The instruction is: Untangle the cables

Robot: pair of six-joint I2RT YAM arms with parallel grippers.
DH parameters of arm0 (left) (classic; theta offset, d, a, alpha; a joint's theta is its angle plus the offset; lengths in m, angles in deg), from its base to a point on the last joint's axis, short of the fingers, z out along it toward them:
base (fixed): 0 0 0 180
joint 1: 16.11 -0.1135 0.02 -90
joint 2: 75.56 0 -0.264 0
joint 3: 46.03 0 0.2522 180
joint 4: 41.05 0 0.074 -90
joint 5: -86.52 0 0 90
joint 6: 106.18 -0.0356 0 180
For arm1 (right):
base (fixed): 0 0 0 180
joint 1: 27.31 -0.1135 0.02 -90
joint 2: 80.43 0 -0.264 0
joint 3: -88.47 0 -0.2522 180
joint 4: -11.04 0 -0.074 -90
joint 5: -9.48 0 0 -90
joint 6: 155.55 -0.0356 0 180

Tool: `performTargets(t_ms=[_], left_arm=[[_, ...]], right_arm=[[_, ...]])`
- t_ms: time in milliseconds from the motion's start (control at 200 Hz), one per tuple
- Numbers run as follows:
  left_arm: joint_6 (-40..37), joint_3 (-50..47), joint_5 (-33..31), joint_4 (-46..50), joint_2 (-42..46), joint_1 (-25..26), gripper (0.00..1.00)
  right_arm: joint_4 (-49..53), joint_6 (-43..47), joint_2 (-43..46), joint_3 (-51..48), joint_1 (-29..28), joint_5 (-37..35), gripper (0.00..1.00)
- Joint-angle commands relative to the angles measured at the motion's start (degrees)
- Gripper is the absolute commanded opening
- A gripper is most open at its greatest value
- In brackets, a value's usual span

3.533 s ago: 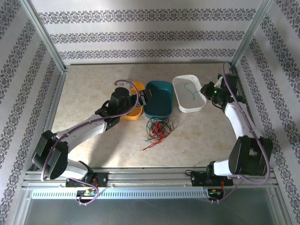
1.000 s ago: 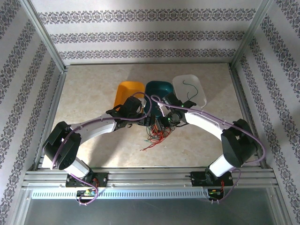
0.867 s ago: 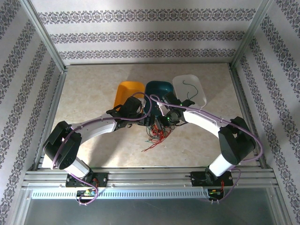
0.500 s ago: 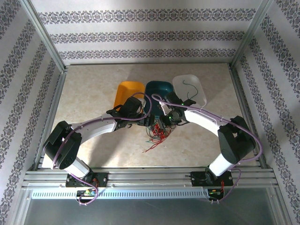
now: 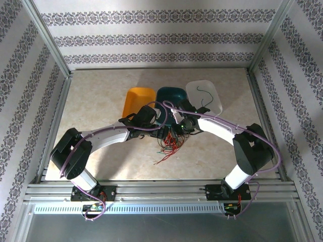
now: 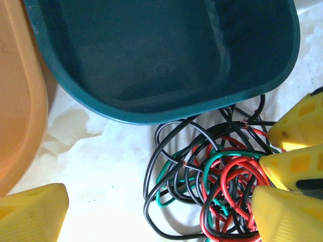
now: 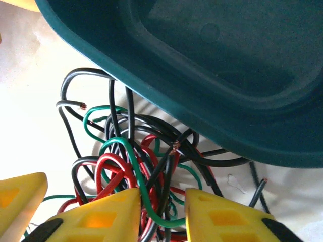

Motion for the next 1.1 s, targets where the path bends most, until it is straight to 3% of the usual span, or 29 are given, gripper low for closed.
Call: performTargets(t_ms=[0, 95, 205, 570, 755, 880, 1095], left_arm=[[-1.27, 1.73, 0.45, 2.11, -0.81, 0.72, 0.93], [-1.69, 2.08, 0.44, 2.53, -1.03, 0.79, 0.92], [-2.01, 2.51, 0.67, 2.79, -1.64, 1.04, 0.92], [-4.31, 5.71, 5.76, 1.34, -6.65, 1.05, 0.87], [-4.86, 6.9, 7.38, 0.37, -9.69, 1.1, 0.66], [-4.91, 6.71, 7.74, -0.13, -10.77, 1.05, 0.52], [-5.51, 6.31, 8.15, 0.36, -11.57, 1.05, 0.5]], right_arm=[[-0.75, -0.81, -0.99, -1.1, -0.45, 2.14, 0.24], [-0.58, -0.9, -0.5, -1.03, -0.27, 2.1, 0.12], [-0.09, -1.4, 2.23, -1.24, 0.74, 3.05, 0.06], [0.07, -5.55, 13.0, -2.95, 5.13, 13.8, 0.01], [-2.77, -9.76, 16.78, -4.75, 8.42, 16.5, 0.0], [-4.85, -13.42, 20.87, -6.32, 12.01, 13.71, 0.0], [-9.83, -20.29, 28.45, -9.39, 19.79, 13.46, 0.0]])
